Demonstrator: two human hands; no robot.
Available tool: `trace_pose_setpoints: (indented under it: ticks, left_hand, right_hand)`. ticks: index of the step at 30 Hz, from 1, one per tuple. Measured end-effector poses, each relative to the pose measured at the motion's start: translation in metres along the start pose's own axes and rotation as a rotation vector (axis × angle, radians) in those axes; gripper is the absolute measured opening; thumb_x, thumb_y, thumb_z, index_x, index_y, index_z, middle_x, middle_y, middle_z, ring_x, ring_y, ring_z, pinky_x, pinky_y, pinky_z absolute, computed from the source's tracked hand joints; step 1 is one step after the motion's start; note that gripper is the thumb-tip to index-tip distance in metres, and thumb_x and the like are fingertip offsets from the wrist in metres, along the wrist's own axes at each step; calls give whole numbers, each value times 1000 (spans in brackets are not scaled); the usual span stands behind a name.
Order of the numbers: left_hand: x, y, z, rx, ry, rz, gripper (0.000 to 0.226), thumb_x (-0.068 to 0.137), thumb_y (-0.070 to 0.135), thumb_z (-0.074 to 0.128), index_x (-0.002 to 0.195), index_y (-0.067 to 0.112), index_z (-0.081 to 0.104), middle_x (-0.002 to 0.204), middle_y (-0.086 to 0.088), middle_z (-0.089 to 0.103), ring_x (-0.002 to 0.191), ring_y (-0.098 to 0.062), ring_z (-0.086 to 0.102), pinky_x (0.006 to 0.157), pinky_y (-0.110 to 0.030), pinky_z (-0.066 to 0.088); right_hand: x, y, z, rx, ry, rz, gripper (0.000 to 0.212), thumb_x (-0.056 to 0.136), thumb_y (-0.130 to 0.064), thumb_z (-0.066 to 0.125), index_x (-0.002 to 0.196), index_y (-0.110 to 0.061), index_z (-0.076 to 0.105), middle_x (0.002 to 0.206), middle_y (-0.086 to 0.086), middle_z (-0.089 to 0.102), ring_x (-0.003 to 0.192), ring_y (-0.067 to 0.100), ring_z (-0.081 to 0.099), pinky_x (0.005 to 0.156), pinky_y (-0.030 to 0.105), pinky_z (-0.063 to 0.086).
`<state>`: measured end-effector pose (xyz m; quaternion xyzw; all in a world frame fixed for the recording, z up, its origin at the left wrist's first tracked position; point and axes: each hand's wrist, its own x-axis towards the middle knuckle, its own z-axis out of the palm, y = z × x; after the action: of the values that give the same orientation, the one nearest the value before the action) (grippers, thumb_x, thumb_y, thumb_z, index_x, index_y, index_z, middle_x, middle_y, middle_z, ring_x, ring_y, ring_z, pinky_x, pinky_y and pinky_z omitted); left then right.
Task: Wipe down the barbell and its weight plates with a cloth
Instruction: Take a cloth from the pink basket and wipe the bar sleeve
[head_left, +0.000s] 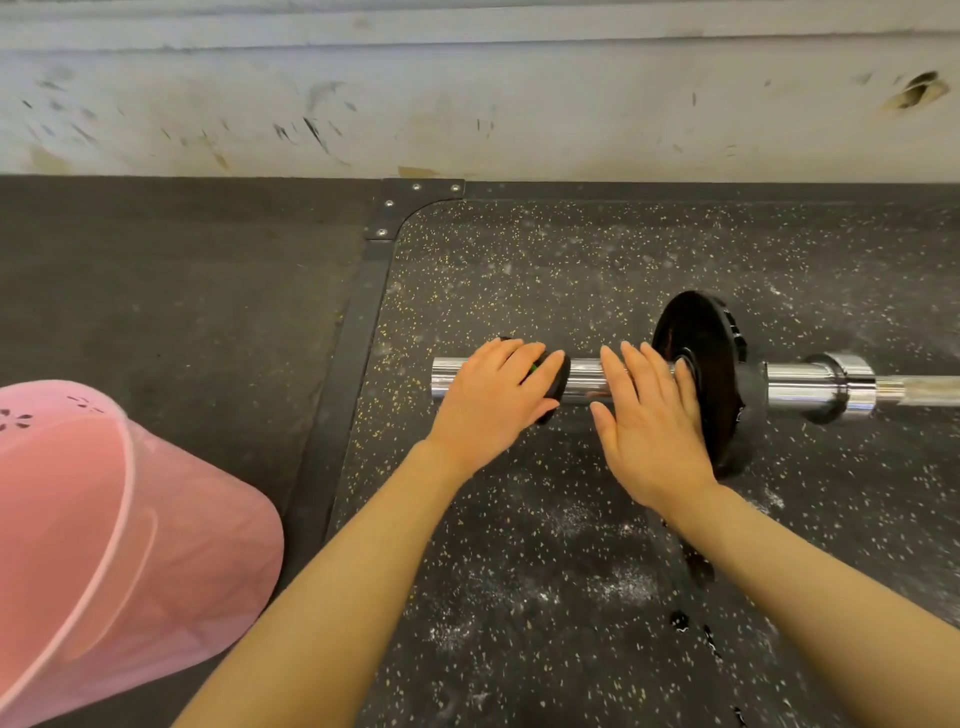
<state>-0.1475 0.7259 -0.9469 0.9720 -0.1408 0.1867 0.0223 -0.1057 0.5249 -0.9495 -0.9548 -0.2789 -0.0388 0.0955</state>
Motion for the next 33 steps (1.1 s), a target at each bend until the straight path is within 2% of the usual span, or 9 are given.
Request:
trace_pose_setpoints:
  ticks: [3,11,13,17,20,23,26,30,33]
  left_hand:
    - [-15,-20,-3,33,1,65,53,85,27,71,131,4,57,127,-16,60,115,-36,58,103,-47,44]
    - [-42,-42,-12,55,-20,39,54,82,18,76,130,2,57,129,-20,59,118,-37,57,102,-50,46]
    - [-41,-35,-11,51,-5,10,54,81,19,76,129,1,58,127,-20,60,116,-38,59,102,-50,45]
    - [-17,-3,-9,-26,-5,-34,53,80,23,78,126,1,61,122,-20,64,111,-38,62,98,-50,48]
    - [6,20,-7,-97,-3,-25,50,81,23,78,123,0,63,117,-20,66,105,-38,64,92,-49,52]
    - [10,26,-8,-127,-12,-72,45,88,25,70,126,2,61,119,-18,65,107,-37,62,93,-48,51]
    - [11,30,-7,-97,-13,-94,42,89,25,69,125,3,62,118,-17,65,106,-36,63,93,-47,51]
    - [25,46,-5,-64,-40,-70,43,86,27,72,122,4,65,112,-15,68,101,-33,65,89,-43,52]
    - [41,61,-4,-78,-88,-73,43,86,31,71,120,6,65,106,-12,69,94,-31,65,82,-41,53]
  right_hand:
    - [0,0,-1,5,3,-6,54,101,-36,37,150,-13,29,155,11,30,146,29,19,119,47,3]
    - [-6,-3,-12,44,-54,-3,56,102,-37,32,153,-14,24,160,9,21,149,25,9,119,40,-5]
    - [-12,-6,-20,61,-38,-15,56,102,-35,34,151,-9,28,159,13,21,149,27,10,120,40,0]
    - [-33,-16,-43,35,100,-148,51,103,-31,37,143,1,42,154,20,31,146,34,23,118,45,23]
    - [-38,-6,-64,47,211,-168,49,101,-28,36,140,0,46,153,19,32,146,33,23,117,47,23]
    - [-32,19,-84,16,297,-77,46,100,-26,37,137,-1,48,152,18,35,145,33,24,119,48,18]
    - [-26,39,-91,-37,262,-5,50,99,-25,36,139,3,45,152,20,34,144,35,25,118,49,20]
    - [-24,47,-81,-8,166,-18,54,99,-25,37,143,8,37,152,23,32,143,36,28,116,49,27]
    - [-25,48,-73,29,174,-15,56,99,-23,40,145,8,33,153,22,30,143,35,28,117,44,25]
